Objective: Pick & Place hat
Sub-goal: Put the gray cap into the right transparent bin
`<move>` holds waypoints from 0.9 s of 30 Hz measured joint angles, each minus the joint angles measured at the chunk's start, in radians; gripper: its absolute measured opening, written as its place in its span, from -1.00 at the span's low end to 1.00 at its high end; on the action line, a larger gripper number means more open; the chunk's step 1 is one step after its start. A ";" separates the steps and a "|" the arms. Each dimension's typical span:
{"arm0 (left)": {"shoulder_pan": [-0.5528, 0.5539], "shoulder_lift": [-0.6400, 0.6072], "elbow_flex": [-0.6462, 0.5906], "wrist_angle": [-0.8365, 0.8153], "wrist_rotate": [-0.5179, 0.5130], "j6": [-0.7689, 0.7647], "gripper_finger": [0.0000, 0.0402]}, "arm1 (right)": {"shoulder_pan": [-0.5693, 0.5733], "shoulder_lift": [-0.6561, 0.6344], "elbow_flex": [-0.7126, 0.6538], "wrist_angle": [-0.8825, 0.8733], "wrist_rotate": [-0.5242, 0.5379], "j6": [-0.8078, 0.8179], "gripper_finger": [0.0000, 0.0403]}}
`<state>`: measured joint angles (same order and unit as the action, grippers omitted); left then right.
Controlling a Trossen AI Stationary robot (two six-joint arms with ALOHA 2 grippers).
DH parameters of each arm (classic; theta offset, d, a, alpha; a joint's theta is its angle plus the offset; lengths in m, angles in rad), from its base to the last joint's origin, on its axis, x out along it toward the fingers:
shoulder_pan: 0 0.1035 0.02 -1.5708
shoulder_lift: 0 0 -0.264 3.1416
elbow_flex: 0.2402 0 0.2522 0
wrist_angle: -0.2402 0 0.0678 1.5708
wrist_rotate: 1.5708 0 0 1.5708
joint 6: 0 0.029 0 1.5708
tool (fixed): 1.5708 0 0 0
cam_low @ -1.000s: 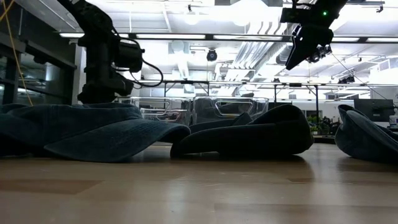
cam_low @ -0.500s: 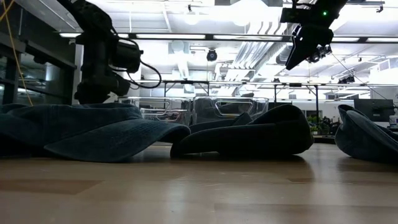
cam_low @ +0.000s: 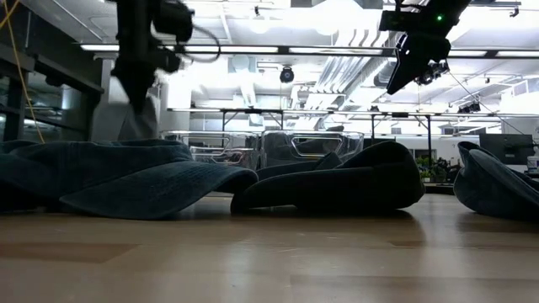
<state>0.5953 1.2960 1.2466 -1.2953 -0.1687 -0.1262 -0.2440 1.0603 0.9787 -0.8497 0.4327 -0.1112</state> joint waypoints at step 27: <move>0.000 -0.003 0.523 0.177 0.399 0.380 -0.96 | 0.000 0.000 0.000 0.220 -0.175 -0.144 0.09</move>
<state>0.5953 1.2930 1.7695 -1.1184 0.2301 0.2542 -0.2443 1.0605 0.9783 -0.6299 0.2575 -0.2553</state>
